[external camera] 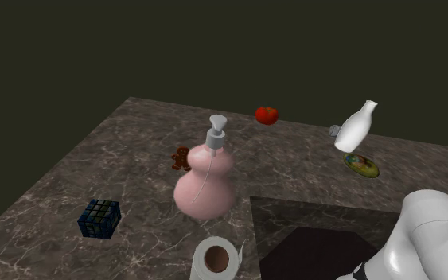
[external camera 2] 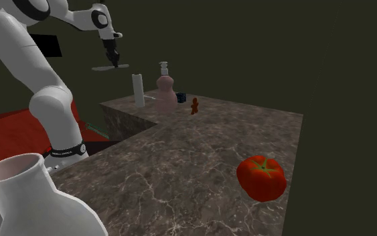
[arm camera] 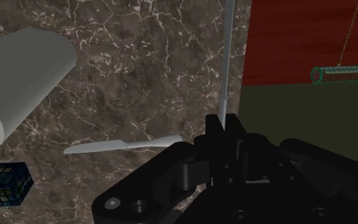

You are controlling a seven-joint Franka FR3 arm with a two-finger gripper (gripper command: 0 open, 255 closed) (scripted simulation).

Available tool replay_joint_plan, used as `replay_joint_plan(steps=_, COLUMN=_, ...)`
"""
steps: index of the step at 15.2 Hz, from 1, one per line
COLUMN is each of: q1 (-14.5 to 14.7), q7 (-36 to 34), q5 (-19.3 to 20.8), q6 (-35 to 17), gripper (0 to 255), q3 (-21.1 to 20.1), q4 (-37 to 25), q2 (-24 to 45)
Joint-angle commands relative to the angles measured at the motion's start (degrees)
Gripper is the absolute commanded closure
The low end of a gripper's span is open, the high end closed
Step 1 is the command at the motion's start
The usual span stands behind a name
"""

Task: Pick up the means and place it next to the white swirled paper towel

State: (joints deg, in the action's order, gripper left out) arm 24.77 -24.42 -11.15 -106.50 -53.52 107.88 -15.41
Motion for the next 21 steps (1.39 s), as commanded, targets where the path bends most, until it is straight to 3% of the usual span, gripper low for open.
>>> replay_joint_plan(steps=1, q1=0.1, q7=0.3, q5=-0.3, q6=-1.5, gripper=255, q3=0.1, q4=1.7, q2=-0.3)
replay_joint_plan(steps=21, q1=-0.3, q7=-1.2, q5=1.0, q6=-17.1, gripper=255, q3=-3.9, q4=14.9, q2=2.8)
